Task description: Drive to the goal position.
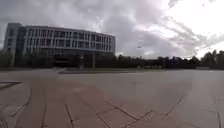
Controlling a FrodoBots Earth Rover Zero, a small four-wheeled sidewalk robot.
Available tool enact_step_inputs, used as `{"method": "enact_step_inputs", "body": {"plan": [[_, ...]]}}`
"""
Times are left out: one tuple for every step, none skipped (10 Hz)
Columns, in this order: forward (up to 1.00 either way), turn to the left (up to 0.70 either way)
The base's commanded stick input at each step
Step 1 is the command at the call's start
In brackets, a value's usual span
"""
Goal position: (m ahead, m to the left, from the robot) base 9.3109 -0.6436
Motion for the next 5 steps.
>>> {"method": "enact_step_inputs", "body": {"plan": [[0.7, 0.0], [0.7, 0.0], [0.7, 0.0], [0.7, 0.01], [0.7, 0.12]]}}
